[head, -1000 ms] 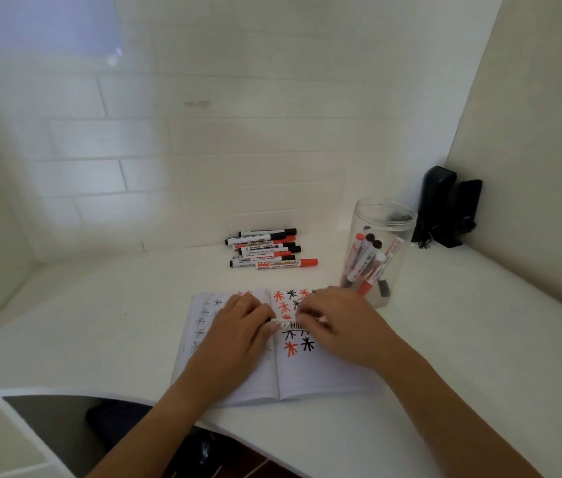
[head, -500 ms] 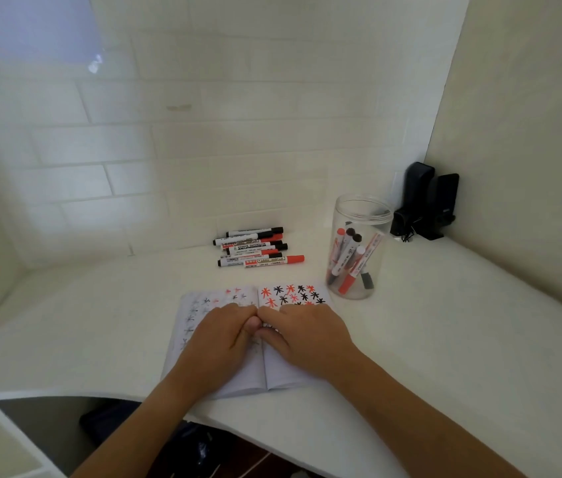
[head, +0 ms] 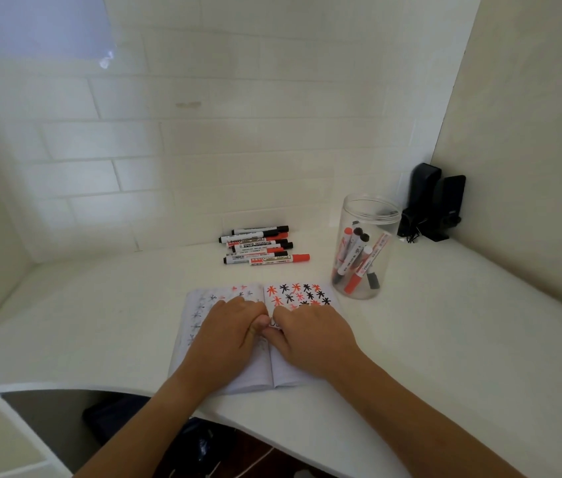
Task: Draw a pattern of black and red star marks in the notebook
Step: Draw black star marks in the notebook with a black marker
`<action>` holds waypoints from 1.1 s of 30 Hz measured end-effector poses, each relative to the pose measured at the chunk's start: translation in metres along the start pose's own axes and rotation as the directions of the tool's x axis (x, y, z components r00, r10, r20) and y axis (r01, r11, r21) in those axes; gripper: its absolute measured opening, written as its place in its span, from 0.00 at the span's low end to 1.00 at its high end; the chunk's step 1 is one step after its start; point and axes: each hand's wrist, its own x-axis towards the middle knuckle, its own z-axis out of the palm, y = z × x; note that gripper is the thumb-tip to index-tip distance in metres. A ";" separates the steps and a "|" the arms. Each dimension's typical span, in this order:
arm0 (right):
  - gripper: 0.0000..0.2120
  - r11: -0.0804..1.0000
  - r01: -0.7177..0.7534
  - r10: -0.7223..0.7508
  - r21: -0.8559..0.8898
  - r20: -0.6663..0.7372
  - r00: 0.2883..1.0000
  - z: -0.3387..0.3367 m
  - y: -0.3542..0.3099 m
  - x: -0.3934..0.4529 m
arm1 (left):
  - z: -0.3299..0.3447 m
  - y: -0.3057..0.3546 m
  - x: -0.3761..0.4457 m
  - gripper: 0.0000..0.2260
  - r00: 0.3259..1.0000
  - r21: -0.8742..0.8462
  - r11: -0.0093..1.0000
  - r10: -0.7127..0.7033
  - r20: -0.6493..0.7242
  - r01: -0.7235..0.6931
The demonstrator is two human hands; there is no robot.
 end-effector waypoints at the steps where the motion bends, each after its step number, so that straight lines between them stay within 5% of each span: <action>1: 0.24 1.000 0.006 -0.007 -0.017 -0.032 0.999 -0.001 -0.001 0.001 | 0.000 0.001 0.000 0.15 1.000 -0.006 1.000 -0.011 -0.009 0.011; 7: 0.10 0.987 0.157 -0.158 -0.020 -0.075 0.985 0.008 0.002 0.000 | 0.002 -0.001 0.001 0.20 0.997 -0.070 0.994 -0.081 0.006 0.081; 12: 0.11 0.989 0.149 -0.149 -0.003 -0.052 0.988 0.000 -0.002 -0.001 | 0.001 -0.002 0.000 0.21 1.000 -0.100 0.995 -0.009 -0.015 0.007; 19: 0.15 0.978 -0.199 0.195 0.064 0.056 0.979 -0.014 0.021 0.002 | -0.003 -0.004 0.003 0.19 0.984 -0.080 0.989 -0.130 -0.120 0.121; 22: 0.12 0.792 -0.425 0.380 0.438 0.191 0.905 -0.019 0.029 0.003 | 0.002 -0.002 0.003 0.14 0.981 0.007 0.982 -0.187 -0.054 0.188; 25: 0.22 0.705 -0.413 0.421 0.577 0.129 0.898 -0.022 0.040 0.005 | 0.008 -0.006 0.002 0.28 0.958 0.147 0.962 -0.252 0.138 0.232; 27: 0.16 0.657 -0.458 0.501 0.599 0.107 0.859 -0.023 0.045 0.007 | 0.007 -0.008 0.004 0.34 0.919 0.186 0.952 -0.287 0.271 0.242; 31: 0.17 0.188 -0.530 0.600 0.827 0.330 0.728 -0.035 0.048 0.014 | -0.007 -0.006 0.019 0.36 0.811 0.285 0.922 -0.370 0.453 0.262; 32: 0.16 0.180 -0.530 0.583 0.829 0.344 0.736 -0.038 0.048 0.013 | -0.008 -0.006 0.021 0.38 0.797 0.305 0.916 -0.382 0.467 0.261; 33: 0.13 0.294 -0.549 0.556 0.782 0.327 0.764 -0.038 0.049 0.011 | -0.007 -0.006 0.021 0.41 0.798 0.311 0.914 -0.386 0.463 0.262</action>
